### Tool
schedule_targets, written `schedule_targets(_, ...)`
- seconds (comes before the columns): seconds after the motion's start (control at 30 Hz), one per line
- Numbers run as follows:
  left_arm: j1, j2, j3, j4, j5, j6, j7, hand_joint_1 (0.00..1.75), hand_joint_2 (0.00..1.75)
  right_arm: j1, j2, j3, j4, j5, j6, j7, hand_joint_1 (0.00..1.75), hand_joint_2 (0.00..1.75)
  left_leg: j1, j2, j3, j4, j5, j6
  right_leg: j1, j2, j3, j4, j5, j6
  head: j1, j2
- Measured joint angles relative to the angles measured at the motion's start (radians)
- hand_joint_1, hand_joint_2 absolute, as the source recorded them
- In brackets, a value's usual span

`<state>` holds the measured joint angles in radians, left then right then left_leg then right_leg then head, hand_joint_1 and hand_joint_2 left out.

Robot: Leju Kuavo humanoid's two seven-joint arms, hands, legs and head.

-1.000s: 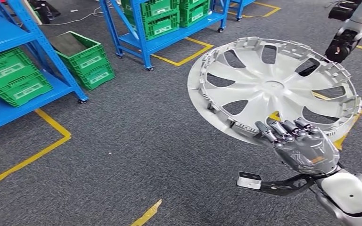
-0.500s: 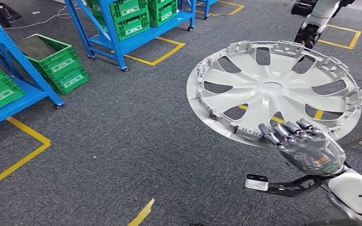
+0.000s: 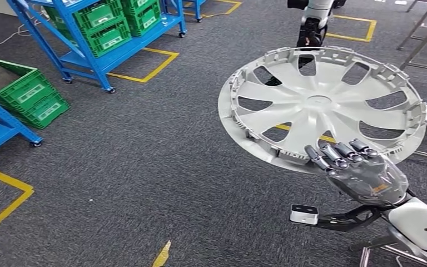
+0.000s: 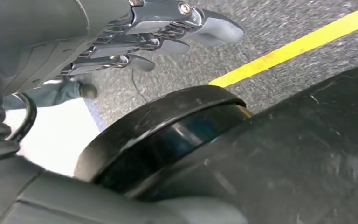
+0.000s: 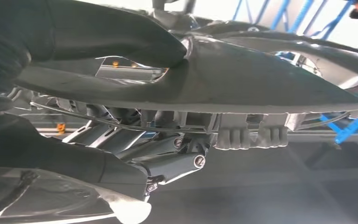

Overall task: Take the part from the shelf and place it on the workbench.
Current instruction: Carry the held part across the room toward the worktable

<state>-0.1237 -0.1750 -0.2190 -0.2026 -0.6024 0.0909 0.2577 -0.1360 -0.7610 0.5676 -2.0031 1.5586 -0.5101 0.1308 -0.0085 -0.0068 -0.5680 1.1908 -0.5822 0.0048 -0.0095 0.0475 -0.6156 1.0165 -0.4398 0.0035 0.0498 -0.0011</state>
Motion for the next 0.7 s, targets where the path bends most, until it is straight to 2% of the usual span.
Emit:
schedule_targets(0.07,0.006,0.000,0.001,0.000,-0.001,0.000,0.001,0.00,1.75,-0.001,0.000,0.000,0.000,0.000,-0.001,0.000,1.75,1.75,0.005,-0.046,0.039,-0.107,0.057,0.006,-0.001,0.021,-0.005,0.005,0.002,0.005,0.001,0.000)
schedule_targets(0.1,0.008,-0.001,0.001,0.000,-0.001,-0.001,0.000,0.00,1.75,-0.003,0.000,0.000,0.000,0.000,-0.003,0.000,1.75,1.75,0.006,-0.066,0.048,-0.140,0.064,0.009,-0.003,0.031,-0.013,0.008,0.006,0.011,0.002,0.000)
schedule_targets(0.13,0.008,-0.001,0.001,0.000,0.000,-0.010,-0.005,0.00,1.75,-0.004,-0.001,0.000,0.000,0.000,-0.005,-0.001,1.75,1.75,0.006,-0.076,0.048,-0.153,0.059,0.011,-0.005,0.041,-0.024,0.009,0.011,0.019,0.002,0.000)
schedule_targets(0.2,0.004,0.002,0.002,0.000,0.000,-0.051,-0.022,0.00,1.75,-0.006,0.000,0.000,0.001,0.000,-0.007,-0.006,1.75,1.75,0.006,-0.061,0.050,-0.174,0.056,0.019,-0.009,0.053,-0.040,0.009,0.022,0.035,0.002,0.000)
schedule_targets(0.27,0.001,0.010,0.003,0.000,0.001,-0.098,-0.040,0.00,1.75,-0.013,0.000,0.003,0.006,0.000,-0.007,-0.013,1.75,1.75,0.009,-0.039,0.054,-0.187,0.064,0.029,-0.007,0.022,-0.061,0.036,0.006,0.045,0.007,0.000)
schedule_targets(0.33,0.001,0.018,0.003,0.000,0.001,-0.117,-0.046,0.00,1.75,-0.021,0.002,0.008,0.011,0.000,-0.007,-0.016,1.75,1.75,0.008,-0.016,0.056,-0.191,0.068,0.035,-0.007,-0.025,-0.110,0.139,-0.044,0.053,0.012,0.000)
schedule_targets(0.37,0.001,0.020,0.003,0.000,0.001,-0.120,-0.047,0.00,1.75,-0.023,0.003,0.010,0.014,0.000,-0.007,-0.016,1.75,1.75,0.007,-0.005,0.056,-0.191,0.068,0.036,-0.009,-0.036,-0.141,0.205,-0.069,0.057,0.012,0.000)
schedule_targets(0.4,0.001,0.023,0.004,0.000,0.001,-0.122,-0.048,0.00,1.75,-0.023,0.003,0.011,0.016,0.000,-0.007,-0.016,1.75,1.75,0.006,0.008,0.056,-0.191,0.067,0.036,-0.011,-0.041,-0.163,0.254,-0.083,0.061,0.012,0.000)
schedule_targets(0.43,0.001,0.024,0.004,0.000,0.001,-0.123,-0.048,0.00,1.75,-0.024,0.003,0.013,0.018,0.000,-0.007,-0.016,1.75,1.75,0.006,0.019,0.056,-0.191,0.066,0.036,-0.013,-0.044,-0.170,0.272,-0.081,0.063,0.012,0.000)
schedule_targets(0.47,0.001,0.026,0.004,0.000,0.001,-0.124,-0.049,0.00,1.75,-0.024,0.003,0.013,0.020,0.000,-0.007,-0.016,1.75,1.75,0.006,0.030,0.058,-0.191,0.064,0.034,-0.014,-0.048,-0.156,0.249,-0.062,0.065,0.012,0.000)
schedule_targets(0.5,0.001,0.027,0.004,0.000,0.000,-0.124,-0.049,0.00,1.75,-0.024,0.003,0.014,0.021,0.000,-0.007,-0.016,1.75,1.75,0.006,0.040,0.061,-0.191,0.061,0.032,-0.015,-0.057,-0.122,0.190,-0.032,0.065,0.012,0.000)
schedule_targets(0.53,0.001,0.028,0.004,0.000,-0.001,-0.119,-0.046,0.00,1.75,-0.024,0.004,0.014,0.022,0.000,-0.006,-0.015,1.75,1.75,0.005,0.050,0.063,-0.191,0.058,0.028,-0.013,-0.075,-0.084,0.122,-0.011,0.065,0.012,0.000)
schedule_targets(0.57,0.002,0.028,0.004,0.000,-0.002,-0.106,-0.041,0.00,1.75,-0.024,0.004,0.015,0.022,0.000,-0.006,-0.012,1.75,1.75,0.002,0.058,0.064,-0.190,0.054,0.023,-0.010,-0.092,-0.049,0.063,0.003,0.060,0.013,0.000)
schedule_targets(0.6,0.003,0.027,0.004,0.000,-0.004,-0.084,-0.031,0.00,1.75,-0.024,0.004,0.016,0.022,0.000,-0.005,-0.008,1.75,1.75,-0.002,0.065,0.066,-0.189,0.051,0.018,-0.006,-0.103,-0.026,0.025,0.006,0.052,0.013,0.000)
schedule_targets(0.63,0.005,0.023,0.004,0.000,-0.006,-0.057,-0.020,0.00,1.75,-0.023,0.003,0.016,0.022,0.000,-0.004,-0.002,1.75,1.75,-0.005,0.073,0.067,-0.190,0.049,0.014,-0.002,-0.108,-0.018,0.011,0.000,0.044,0.013,0.000)
schedule_targets(0.7,0.008,0.014,0.004,0.000,-0.011,-0.014,-0.002,0.00,1.75,-0.018,0.001,0.016,0.020,0.000,-0.002,0.009,1.75,1.75,-0.007,0.086,0.073,-0.192,0.043,0.006,-0.001,-0.090,-0.016,0.008,-0.001,0.025,0.012,0.000)
